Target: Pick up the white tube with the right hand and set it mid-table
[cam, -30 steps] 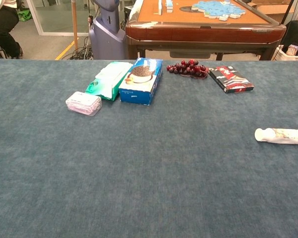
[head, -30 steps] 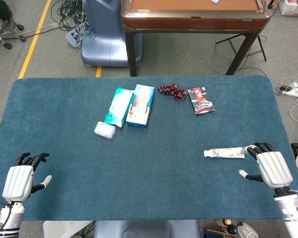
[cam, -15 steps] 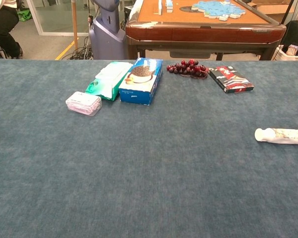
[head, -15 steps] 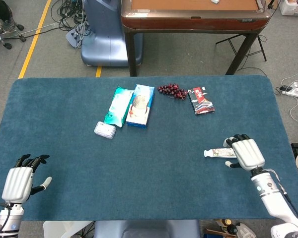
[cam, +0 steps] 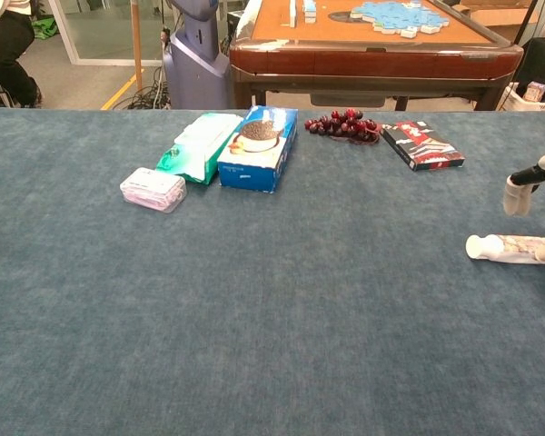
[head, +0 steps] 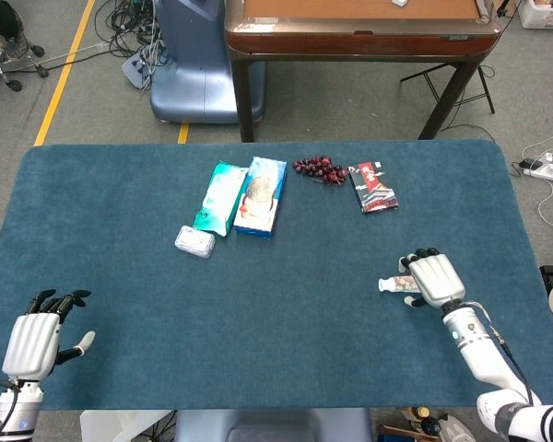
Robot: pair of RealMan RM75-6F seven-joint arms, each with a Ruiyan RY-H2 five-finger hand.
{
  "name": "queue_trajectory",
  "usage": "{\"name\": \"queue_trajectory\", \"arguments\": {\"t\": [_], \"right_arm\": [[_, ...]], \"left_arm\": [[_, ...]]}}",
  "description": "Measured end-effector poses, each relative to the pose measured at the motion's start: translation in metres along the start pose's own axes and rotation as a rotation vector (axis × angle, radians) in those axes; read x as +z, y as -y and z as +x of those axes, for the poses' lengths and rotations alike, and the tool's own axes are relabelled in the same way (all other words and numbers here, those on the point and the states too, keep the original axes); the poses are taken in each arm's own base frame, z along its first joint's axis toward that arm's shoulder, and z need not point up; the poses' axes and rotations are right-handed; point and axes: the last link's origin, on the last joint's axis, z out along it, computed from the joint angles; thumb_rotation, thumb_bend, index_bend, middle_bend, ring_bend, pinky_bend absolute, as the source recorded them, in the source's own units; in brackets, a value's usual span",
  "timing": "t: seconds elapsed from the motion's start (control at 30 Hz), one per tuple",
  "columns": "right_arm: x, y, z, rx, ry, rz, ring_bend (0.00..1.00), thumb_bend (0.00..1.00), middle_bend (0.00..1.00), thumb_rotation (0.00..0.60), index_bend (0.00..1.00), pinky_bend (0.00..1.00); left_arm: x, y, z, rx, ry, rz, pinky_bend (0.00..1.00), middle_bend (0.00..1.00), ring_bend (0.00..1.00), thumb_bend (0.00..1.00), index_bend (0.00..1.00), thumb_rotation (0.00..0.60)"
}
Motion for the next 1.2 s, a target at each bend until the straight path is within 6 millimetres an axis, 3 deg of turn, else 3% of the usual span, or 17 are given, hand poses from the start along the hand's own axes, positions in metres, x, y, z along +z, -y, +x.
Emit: {"name": "queue_trajectory", "arguments": {"t": [0.63, 0.93, 1.2], "right_arm": [[0.024, -0.012, -0.029, -0.004, 0.100, -0.040, 0.26, 0.27, 0.43, 0.600, 0.41, 0.26], [0.024, -0.015, -0.034, 0.001, 0.122, -0.043, 0.28, 0.41, 0.46, 0.600, 0.42, 0.26], [0.022, -0.014, -0.031, 0.013, 0.115, -0.029, 0.34, 0.58, 0.55, 0.600, 0.53, 0.29]], "left_arm": [[-0.002, 0.000, -0.002, 0.003, 0.008, 0.016, 0.14, 0.39, 0.37, 0.20, 0.26, 0.600], [-0.002, 0.000, -0.003, 0.004, 0.013, 0.021, 0.14, 0.39, 0.37, 0.20, 0.26, 0.600], [-0.002, 0.000, -0.004, 0.008, 0.020, 0.020, 0.14, 0.39, 0.37, 0.20, 0.26, 0.600]]}}
